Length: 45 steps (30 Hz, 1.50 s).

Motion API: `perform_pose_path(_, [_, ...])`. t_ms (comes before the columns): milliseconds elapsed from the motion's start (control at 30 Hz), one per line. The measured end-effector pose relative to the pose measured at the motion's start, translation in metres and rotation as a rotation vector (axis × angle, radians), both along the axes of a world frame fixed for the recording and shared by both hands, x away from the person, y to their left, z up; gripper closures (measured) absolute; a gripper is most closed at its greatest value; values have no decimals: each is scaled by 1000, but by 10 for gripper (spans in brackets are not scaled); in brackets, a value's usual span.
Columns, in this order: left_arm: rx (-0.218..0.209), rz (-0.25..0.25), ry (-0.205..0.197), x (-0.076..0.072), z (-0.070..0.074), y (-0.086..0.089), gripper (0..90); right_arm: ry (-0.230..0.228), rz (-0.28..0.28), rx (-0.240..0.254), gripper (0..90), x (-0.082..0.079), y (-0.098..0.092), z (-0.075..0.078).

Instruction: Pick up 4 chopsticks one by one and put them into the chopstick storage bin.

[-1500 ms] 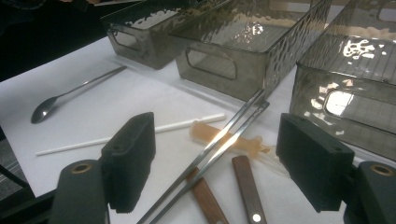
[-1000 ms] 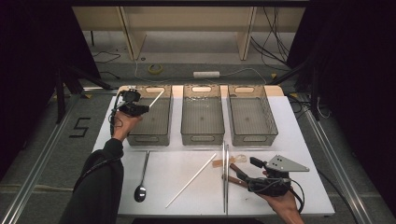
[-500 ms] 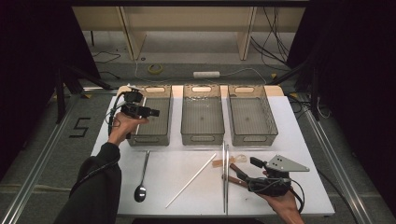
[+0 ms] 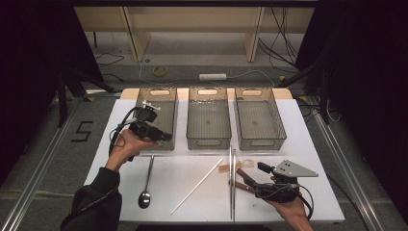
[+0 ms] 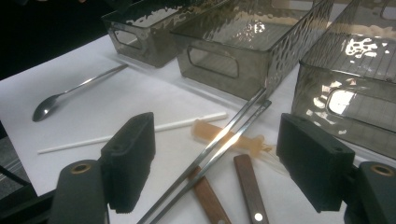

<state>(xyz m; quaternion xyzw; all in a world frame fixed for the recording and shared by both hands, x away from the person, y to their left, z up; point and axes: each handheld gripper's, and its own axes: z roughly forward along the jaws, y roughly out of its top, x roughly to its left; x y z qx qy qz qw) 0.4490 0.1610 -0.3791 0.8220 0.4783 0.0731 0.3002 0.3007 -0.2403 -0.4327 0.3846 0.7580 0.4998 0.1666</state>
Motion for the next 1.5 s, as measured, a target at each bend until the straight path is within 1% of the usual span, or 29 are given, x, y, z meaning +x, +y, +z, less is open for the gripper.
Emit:
perform_pose_path(67, [4, -17, 10, -10, -2, -5, 307, -3, 0, 3, 291, 0, 0, 0])
perform_pose_path(167, [27, -48, 19, -23, -6, -13, 301, -6, -2, 3, 290, -1, 0, 1])
perform_pose_path(200, [36, -57, 21, -28, -7, -17, 301, -6, -2, 3, 290, -1, 0, 1])
perform_pose_path(233, [54, -79, 29, -34, -10, -24, 295, -3, -1, 4, 289, -1, 0, 1])
perform_pose_path(267, [54, -79, 29, -34, -10, -24, 287, -4, 0, 3, 289, -1, 1, 1])
perform_pose_path(300, [59, -87, 34, -38, -12, -27, 287, -4, 0, 4, 290, -1, 1, 1])
perform_pose_path(467, [87, -146, 58, -53, -20, -47, 282, 1, -3, 3, 290, -1, 1, 1])
perform_pose_path(533, [87, -151, 58, -57, -21, -51, 297, 0, -4, 5, 290, -1, 0, 2])
perform_pose_path(600, [99, -160, 63, -61, -23, -55, 311, 2, -4, 4, 289, 0, 0, 1])
perform_pose_path(633, [113, -165, 67, -63, -26, -58, 311, 2, -4, 4, 289, 0, 0, 1])
perform_pose_path(767, [121, -194, 85, -71, -33, -67, 358, 5, -5, 6, 290, 0, -1, 1])
perform_pose_path(933, [135, -230, 114, -76, -42, -76, 410, 8, -3, 0, 290, 0, 0, 1])
perform_pose_path(1000, [142, -249, 128, -79, -46, -81, 416, 7, -3, 0, 290, 0, 0, 1])
perform_pose_path(1100, [140, -263, 131, -80, -50, -86, 450, 6, -3, 0, 289, 0, -1, 1])
perform_pose_path(1233, [144, -282, 140, -81, -57, -94, 470, 7, -3, 2, 289, 0, 0, 1])
perform_pose_path(1333, [154, -303, 156, -81, -64, -98, 520, 8, -2, 2, 289, 0, 0, 1])
perform_pose_path(1400, [162, -313, 168, -81, -68, -101, 526, 9, -2, 2, 289, 0, 0, 1])
perform_pose_path(1433, [159, -310, 172, -81, -69, -102, 551, 7, -2, 2, 289, 0, 0, 1])
perform_pose_path(1500, [162, -318, 162, -81, -70, -104, 581, 8, -4, 2, 289, 1, 0, 1])
